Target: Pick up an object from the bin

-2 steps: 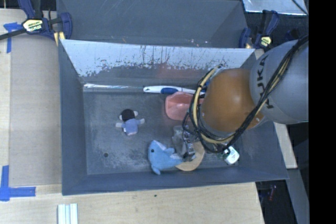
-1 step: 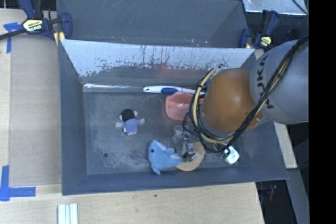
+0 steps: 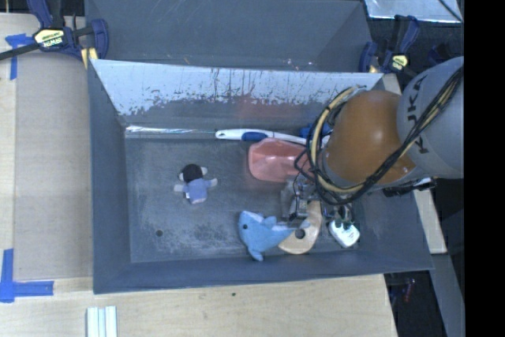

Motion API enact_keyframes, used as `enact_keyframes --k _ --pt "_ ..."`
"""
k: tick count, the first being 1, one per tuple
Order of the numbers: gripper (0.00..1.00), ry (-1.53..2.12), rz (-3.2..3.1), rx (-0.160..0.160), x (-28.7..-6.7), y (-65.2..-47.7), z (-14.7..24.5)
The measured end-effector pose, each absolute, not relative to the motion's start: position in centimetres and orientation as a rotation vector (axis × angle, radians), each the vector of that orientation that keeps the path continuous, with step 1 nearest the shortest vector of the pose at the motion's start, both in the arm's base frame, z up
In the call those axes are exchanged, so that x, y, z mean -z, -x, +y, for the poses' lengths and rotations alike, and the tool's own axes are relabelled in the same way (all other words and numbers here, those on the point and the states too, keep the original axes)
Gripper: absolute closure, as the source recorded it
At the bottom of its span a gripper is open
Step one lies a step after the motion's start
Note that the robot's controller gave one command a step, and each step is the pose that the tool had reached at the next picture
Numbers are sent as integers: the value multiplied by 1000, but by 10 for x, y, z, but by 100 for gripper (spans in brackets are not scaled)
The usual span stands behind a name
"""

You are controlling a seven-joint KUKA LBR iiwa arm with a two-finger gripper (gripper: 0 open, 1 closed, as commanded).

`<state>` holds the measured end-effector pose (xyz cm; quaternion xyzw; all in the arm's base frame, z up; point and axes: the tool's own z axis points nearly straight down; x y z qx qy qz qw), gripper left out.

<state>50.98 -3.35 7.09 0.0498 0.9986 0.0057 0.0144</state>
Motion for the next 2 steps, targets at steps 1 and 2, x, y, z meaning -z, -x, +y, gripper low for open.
enact_keyframes --k 1,2 --pt "100 503 3075 -15 -71 -531 -65" --pt "100 223 3100 -15 -71 -497 -118"
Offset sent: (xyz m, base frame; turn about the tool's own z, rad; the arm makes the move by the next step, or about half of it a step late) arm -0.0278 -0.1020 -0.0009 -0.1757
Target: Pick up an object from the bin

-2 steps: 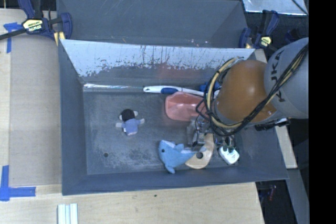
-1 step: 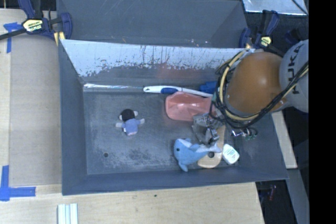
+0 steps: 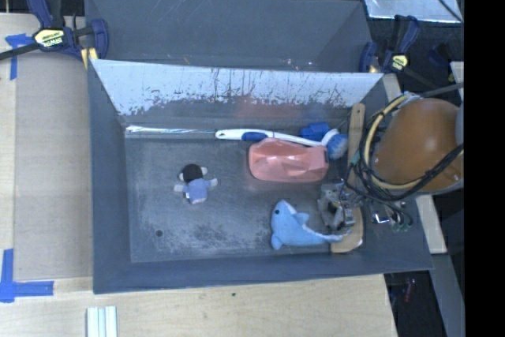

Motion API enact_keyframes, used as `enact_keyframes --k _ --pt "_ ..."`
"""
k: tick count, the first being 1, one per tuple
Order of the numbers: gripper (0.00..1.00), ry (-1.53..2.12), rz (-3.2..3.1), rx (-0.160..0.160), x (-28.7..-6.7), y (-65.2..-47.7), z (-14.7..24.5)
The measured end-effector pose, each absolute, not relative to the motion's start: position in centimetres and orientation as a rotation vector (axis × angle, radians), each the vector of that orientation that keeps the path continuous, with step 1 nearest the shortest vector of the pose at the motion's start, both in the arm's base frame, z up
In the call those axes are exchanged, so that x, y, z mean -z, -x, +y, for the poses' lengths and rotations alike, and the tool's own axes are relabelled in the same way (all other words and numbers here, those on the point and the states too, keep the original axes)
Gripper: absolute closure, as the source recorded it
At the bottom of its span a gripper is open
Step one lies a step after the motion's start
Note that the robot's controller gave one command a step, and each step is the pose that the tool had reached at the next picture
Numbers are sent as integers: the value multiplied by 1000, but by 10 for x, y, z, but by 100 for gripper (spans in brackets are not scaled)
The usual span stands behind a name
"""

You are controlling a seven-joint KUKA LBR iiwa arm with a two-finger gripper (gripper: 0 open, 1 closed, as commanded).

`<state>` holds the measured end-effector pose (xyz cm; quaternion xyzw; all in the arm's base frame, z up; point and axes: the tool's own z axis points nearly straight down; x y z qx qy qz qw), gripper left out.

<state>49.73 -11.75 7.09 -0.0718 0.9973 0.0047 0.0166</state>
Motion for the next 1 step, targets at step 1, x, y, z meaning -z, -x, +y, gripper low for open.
enact_keyframes --k 1 --pt "100 705 3023 -7 -75 -494 -131"
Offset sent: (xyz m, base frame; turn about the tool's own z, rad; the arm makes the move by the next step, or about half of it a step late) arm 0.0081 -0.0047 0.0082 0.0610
